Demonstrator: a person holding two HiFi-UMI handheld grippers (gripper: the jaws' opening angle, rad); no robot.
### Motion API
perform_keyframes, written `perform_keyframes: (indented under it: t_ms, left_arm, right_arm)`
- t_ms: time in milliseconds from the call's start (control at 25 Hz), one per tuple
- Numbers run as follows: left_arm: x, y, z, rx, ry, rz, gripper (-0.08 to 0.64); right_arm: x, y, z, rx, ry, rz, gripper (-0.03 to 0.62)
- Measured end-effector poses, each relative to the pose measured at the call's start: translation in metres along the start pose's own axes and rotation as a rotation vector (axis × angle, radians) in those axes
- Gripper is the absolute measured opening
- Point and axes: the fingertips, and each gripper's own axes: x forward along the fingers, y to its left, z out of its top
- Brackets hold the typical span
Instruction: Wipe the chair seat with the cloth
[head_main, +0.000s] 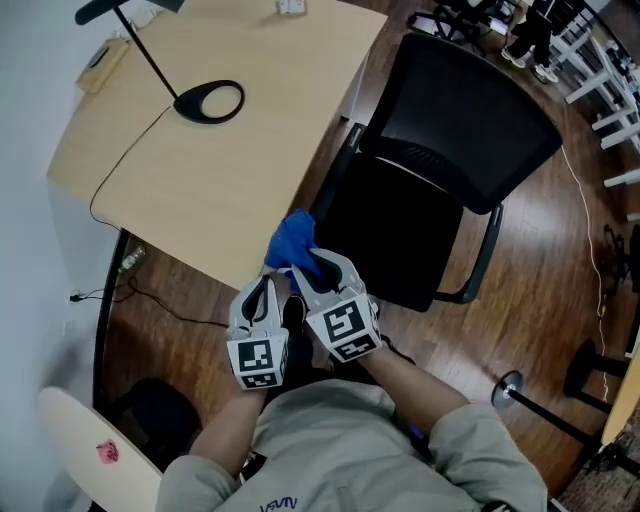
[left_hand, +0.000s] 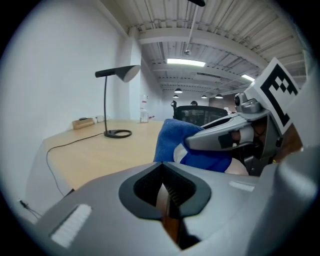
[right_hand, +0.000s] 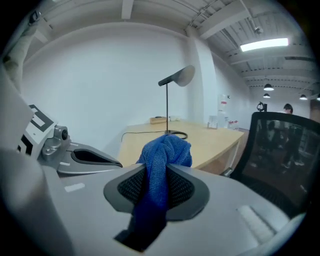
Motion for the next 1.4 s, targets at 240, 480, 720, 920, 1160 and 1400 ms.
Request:
perform_keyframes:
  t_ms: [240,480,720,920,1160,1400]
  left_arm:
    - [-0.032,0.085,-0.01,-0.059,-0.01,0.108,0.005]
    - [-0.052,0.144,-0.02,-0.091,0.002,0.148,0.005]
    - [-0.045,0.175,-0.019,-0.097,0.003,0.145,0.005]
    - [-0.037,0.183,-0.017,-0.101,-0.003,0.126,0.005]
    - [-0.028,0.181,-0.01,-0.084,-0.007,0.09,0.005]
    - [-0.017,0.151,0.02,-0.047,-0.045,-0.011,0.005]
  right_arm:
    - [0.078,0.059,0.021,-0.047,0.054,0.093,0.094]
    - [0.141,0.089,0.017,-0.028,0.141,0.095,0.095]
    - [0.178,0.097,0.001,-0.024,0.217,0.082,0.097]
    - [0.193,0.097,-0.012,-0.014,0.259,0.061,0.101]
    - [0.196,0.103,-0.017,0.009,0.274,0.094,0.137]
    - [0.15,0.095,0.015,0.044,0.194,0.101,0.175]
